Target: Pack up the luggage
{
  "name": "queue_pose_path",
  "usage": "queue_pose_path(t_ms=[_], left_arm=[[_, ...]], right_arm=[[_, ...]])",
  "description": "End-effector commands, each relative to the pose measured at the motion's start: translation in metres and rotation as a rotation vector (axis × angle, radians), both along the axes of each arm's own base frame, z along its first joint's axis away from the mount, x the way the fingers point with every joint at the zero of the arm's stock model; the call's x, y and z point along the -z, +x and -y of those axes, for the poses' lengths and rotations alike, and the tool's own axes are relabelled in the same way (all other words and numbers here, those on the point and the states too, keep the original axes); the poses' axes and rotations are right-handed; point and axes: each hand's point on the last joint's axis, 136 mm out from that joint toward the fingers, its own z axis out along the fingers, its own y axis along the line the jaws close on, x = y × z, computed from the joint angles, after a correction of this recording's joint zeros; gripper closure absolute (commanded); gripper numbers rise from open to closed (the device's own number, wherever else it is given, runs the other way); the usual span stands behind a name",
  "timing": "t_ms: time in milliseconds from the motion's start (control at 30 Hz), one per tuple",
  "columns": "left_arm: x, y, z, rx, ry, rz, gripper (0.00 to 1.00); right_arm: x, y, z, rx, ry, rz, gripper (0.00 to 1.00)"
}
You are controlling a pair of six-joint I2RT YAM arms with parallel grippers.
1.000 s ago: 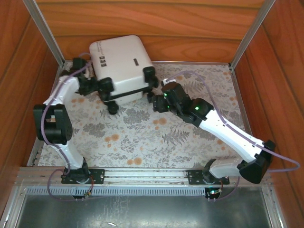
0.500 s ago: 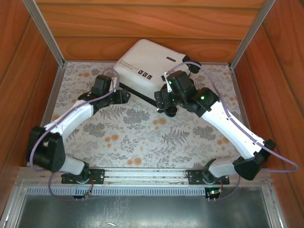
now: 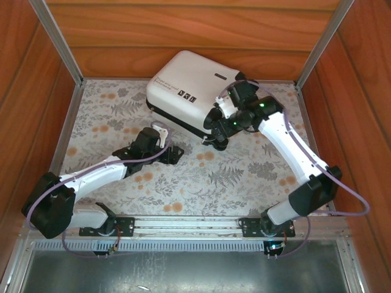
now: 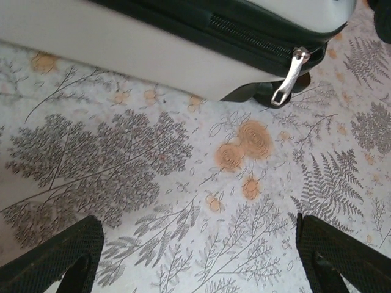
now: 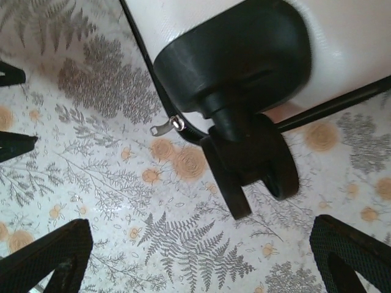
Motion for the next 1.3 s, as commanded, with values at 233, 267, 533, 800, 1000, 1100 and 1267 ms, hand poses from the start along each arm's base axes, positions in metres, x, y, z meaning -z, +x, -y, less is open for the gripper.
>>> queue_pose_path(t_ms=[233, 267, 533, 800, 1000, 1100, 1267], left_arm=[[-0.006, 0.006, 0.024, 0.062, -0.049, 0.069, 0.13], [-0.005, 0.004, 0.025, 0.073, -0.05, 0.07, 0.13], [0.001, 0.0, 0.027, 0.111, -0.048, 0.085, 0.14], [0.008, 0.001, 0.023, 0.095, -0.03, 0.085, 0.16], [0.007, 0.009, 0.022, 0.034, -0.039, 0.072, 0.17], [0.009, 0.01, 0.024, 0.033, -0.036, 0.064, 0.17], [0.016, 0.007, 0.027, 0.036, -0.02, 0.057, 0.17]], right_arm=[[0.036, 0.027, -0.001, -0.047, -0.141, -0.072, 0.05], [0.038, 0.029, -0.001, -0.054, -0.15, -0.073, 0.06], [0.042, 0.051, 0.004, -0.052, -0.242, -0.045, 0.08], [0.033, 0.052, 0.009, -0.055, -0.221, -0.043, 0.07], [0.046, 0.051, -0.001, -0.11, -0.159, -0.069, 0.18], [0.051, 0.051, -0.008, -0.14, -0.123, -0.057, 0.27], [0.058, 0.048, -0.023, -0.193, -0.047, -0.062, 0.53]])
